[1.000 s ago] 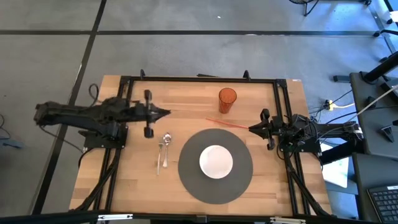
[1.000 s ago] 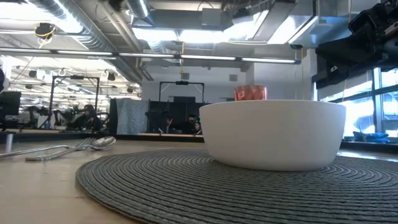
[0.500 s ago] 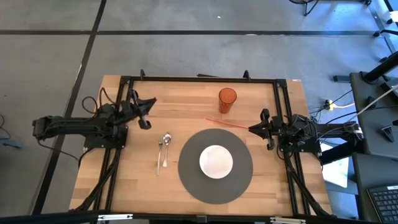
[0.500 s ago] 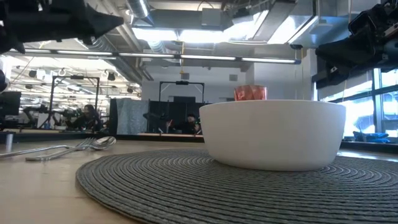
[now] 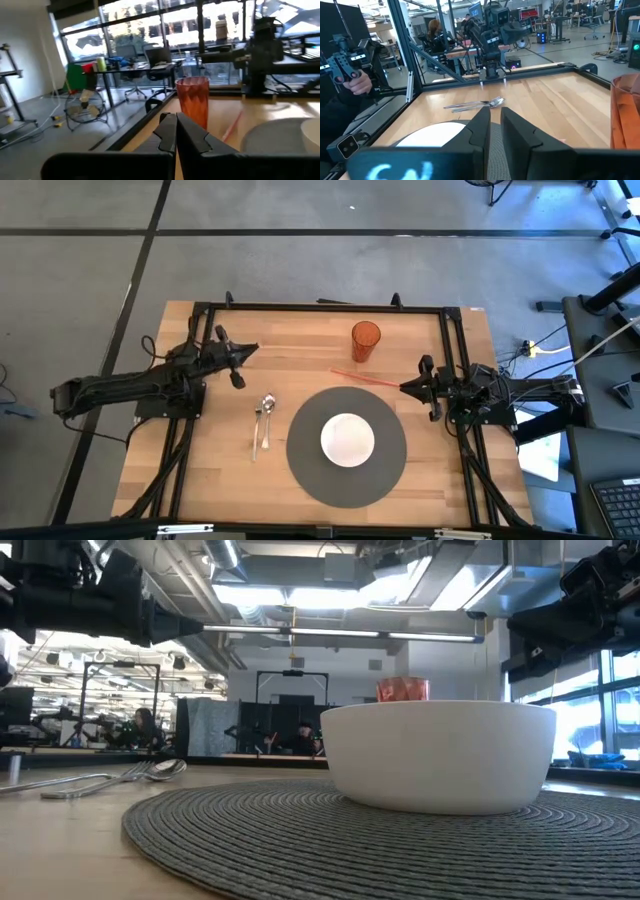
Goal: Pick & Place Utensil
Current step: Put the orange cup on the gray mat to the right of the white bowl
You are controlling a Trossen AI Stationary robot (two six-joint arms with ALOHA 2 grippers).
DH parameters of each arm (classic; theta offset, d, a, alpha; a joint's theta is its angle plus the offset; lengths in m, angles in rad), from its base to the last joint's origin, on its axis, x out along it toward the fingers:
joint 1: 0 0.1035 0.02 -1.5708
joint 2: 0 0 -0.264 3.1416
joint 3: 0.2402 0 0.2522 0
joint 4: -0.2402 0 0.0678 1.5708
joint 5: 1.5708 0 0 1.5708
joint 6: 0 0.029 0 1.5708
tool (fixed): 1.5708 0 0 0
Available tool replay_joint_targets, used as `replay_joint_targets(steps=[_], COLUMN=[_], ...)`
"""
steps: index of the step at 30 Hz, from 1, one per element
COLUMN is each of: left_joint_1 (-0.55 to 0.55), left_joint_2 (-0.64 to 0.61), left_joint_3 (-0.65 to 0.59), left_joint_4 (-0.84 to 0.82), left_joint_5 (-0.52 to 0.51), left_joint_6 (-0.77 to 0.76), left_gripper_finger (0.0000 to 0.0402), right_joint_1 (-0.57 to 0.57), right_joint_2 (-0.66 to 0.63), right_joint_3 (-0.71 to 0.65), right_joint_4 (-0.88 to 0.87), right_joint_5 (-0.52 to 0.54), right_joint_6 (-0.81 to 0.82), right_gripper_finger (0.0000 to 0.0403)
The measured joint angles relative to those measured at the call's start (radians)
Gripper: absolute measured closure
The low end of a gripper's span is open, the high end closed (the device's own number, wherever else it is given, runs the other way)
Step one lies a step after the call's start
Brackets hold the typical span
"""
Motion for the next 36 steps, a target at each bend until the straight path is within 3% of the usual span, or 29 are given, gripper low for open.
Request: replay_joint_targets(steps=[8, 14, 26, 32, 36], left_joint_1=[0.051, 0.056, 0.055, 0.055, 0.055], left_joint_2=[0.023, 0.023, 0.023, 0.023, 0.023], left_joint_3=[-0.033, -0.033, -0.033, -0.033, -0.033], left_joint_4=[0.030, 0.075, 0.074, 0.081, 0.083], left_joint_5=[0.047, 0.009, -0.018, -0.019, -0.019], left_joint_6=[0.008, 0.011, 0.011, 0.011, 0.011], left_gripper_finger=[0.0399, 0.0398, 0.0398, 0.0398, 0.0398], right_joint_1=[0.000, 0.000, 0.000, 0.000, 0.000], right_joint_2=[0.000, 0.000, 0.001, 0.093, 0.235], right_joint_3=[0.000, 0.000, 0.001, 0.147, 0.344], right_joint_4=[-0.005, -0.028, -0.009, -0.080, -0.314], right_joint_5=[0.000, 0.002, 0.154, 0.214, 0.281], right_joint_6=[0.000, -0.002, -0.026, -0.047, -0.010], right_gripper_finger=[0.0360, 0.0397, 0.0399, 0.0399, 0.0399])
